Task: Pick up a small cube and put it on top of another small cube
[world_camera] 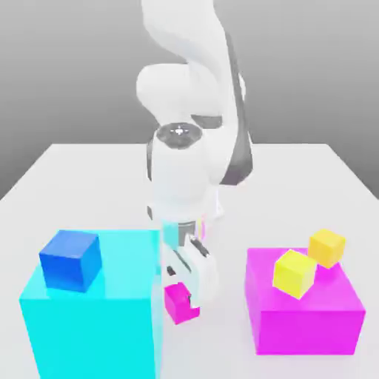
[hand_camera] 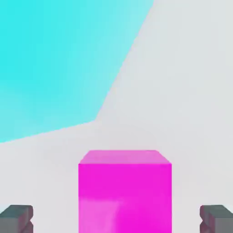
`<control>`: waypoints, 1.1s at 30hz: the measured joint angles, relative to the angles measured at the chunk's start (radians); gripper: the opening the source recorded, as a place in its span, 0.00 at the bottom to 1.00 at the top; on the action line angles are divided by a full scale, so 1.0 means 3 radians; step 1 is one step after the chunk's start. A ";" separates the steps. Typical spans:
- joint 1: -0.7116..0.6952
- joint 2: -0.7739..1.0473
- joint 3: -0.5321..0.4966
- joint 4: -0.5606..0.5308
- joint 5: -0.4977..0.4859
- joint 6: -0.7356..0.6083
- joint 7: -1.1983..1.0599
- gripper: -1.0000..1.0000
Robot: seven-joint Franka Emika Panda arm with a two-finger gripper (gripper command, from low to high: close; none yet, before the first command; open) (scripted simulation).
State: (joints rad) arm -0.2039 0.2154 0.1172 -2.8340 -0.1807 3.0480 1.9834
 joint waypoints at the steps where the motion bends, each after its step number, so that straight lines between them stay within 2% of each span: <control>1: 0.0138 0.0118 -0.0151 0.0022 -0.0052 0.0096 0.0040 0.50; 2: 0.0208 0.0177 -0.0227 0.0033 -0.0076 0.0145 0.0058 0.00; 9: 0.0200 0.0163 -0.0215 0.0030 -0.0067 0.0141 0.0052 0.00; 13: -0.0060 -0.0242 0.0141 -0.0050 0.0310 -0.0181 -0.0225 0.00; 15: -0.0070 -0.0476 0.0200 -0.0094 0.0498 -0.0366 -0.0363 0.00; 17: -0.0048 -0.0676 0.0204 -0.0120 0.0569 -0.0535 -0.0477 0.00; 18: -0.0069 -0.0742 0.0231 -0.0096 0.0505 -0.0586 -0.0513 0.00; 22: 0.0373 -0.1092 0.0590 0.0216 0.0266 -0.1001 -0.0705 0.00; 24: 0.0584 -0.1263 0.0736 0.0369 0.0246 -0.1249 -0.0864 0.00; 33: 0.1524 -0.1766 0.0854 0.0639 0.1053 -0.2307 -0.1888 0.00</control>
State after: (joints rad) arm 0.2534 -0.3144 0.3733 -2.6423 0.1352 2.3560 1.4169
